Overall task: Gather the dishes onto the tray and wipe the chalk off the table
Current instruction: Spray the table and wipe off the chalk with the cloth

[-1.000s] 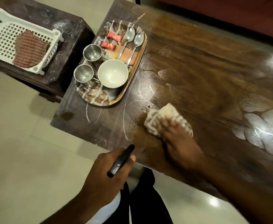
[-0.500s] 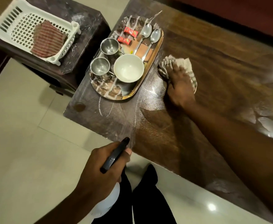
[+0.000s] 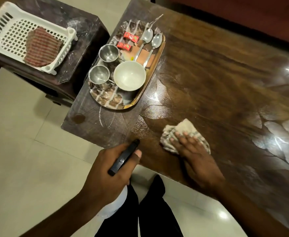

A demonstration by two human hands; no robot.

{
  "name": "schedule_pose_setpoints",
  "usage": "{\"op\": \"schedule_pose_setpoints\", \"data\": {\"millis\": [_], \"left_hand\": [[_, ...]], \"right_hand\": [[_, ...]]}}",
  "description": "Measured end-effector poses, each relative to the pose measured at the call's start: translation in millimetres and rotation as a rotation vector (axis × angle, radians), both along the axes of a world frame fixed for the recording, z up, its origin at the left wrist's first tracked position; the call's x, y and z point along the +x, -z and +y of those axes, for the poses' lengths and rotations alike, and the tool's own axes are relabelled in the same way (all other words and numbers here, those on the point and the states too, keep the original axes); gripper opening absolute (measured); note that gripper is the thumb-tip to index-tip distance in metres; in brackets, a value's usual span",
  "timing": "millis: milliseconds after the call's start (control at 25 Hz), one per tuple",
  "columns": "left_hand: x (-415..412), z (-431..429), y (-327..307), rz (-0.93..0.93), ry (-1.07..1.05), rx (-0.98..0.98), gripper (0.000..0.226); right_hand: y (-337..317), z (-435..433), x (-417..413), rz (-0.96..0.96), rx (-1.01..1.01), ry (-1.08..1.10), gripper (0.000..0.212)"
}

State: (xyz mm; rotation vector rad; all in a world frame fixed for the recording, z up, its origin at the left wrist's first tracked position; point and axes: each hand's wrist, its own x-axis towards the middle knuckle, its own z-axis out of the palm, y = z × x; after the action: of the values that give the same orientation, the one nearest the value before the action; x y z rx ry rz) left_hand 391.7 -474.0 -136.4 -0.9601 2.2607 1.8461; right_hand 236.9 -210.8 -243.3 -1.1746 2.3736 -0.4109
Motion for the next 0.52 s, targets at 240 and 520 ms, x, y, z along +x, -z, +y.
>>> {"op": "schedule_pose_setpoints", "data": {"millis": [240,520], "left_hand": [[-12.5,10.6,2.8,0.013,0.054,-0.010,0.037],[-14.6,18.5,3.9,0.019,0.072,-0.006,0.043]], "right_hand": [[2.7,7.9,36.7,0.065,-0.038,1.067,0.064],[4.5,29.2,86.3,0.117,-0.023,0.026,0.084]]}}
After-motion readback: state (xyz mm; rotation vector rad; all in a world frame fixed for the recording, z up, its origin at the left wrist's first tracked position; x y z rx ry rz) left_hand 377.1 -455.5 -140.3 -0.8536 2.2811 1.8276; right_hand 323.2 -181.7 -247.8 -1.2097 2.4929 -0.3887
